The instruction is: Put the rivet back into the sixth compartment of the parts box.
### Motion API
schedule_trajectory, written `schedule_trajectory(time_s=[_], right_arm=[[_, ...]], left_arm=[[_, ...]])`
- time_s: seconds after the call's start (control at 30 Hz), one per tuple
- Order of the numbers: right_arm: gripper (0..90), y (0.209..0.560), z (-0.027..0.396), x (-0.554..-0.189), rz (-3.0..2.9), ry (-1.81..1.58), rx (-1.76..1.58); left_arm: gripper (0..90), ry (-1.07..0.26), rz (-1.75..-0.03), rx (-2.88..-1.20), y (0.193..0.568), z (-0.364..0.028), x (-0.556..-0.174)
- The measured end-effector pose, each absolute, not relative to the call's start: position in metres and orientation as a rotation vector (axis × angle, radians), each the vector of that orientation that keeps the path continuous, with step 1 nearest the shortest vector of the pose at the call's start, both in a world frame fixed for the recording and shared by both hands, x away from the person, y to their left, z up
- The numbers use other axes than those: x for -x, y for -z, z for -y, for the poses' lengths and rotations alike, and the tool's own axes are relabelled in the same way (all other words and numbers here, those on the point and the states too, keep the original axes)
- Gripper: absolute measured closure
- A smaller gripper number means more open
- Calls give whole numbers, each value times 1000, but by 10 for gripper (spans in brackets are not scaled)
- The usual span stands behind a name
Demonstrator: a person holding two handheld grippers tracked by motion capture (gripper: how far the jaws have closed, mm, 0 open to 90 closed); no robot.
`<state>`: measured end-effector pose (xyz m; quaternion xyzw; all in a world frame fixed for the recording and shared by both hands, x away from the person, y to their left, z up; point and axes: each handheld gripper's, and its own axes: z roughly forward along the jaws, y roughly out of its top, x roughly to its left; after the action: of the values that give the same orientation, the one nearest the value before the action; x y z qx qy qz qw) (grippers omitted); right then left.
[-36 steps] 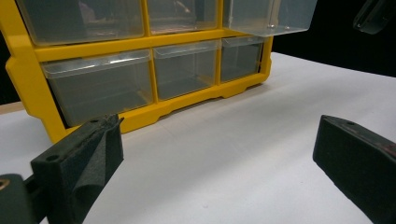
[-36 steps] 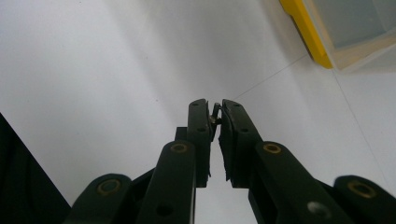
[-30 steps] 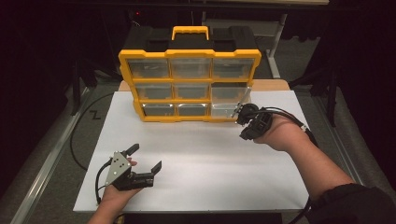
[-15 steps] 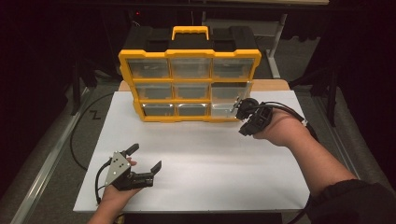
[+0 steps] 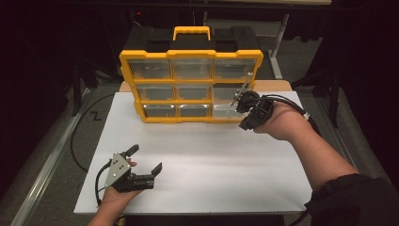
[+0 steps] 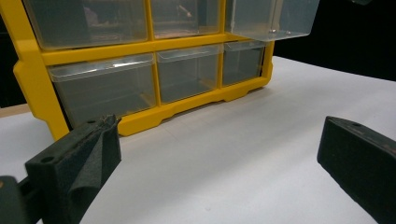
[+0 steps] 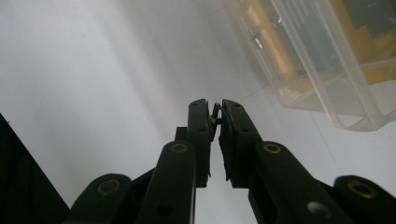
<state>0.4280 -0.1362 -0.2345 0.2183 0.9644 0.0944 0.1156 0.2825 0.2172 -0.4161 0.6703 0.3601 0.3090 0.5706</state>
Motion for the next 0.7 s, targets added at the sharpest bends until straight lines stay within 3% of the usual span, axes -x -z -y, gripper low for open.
schedule_trajectory(time_s=[0.7], right_arm=[[848,208,128,-439,-2798,-286,-628]], left_arm=[[3,-724,-837,-1566,416,-219,-282]])
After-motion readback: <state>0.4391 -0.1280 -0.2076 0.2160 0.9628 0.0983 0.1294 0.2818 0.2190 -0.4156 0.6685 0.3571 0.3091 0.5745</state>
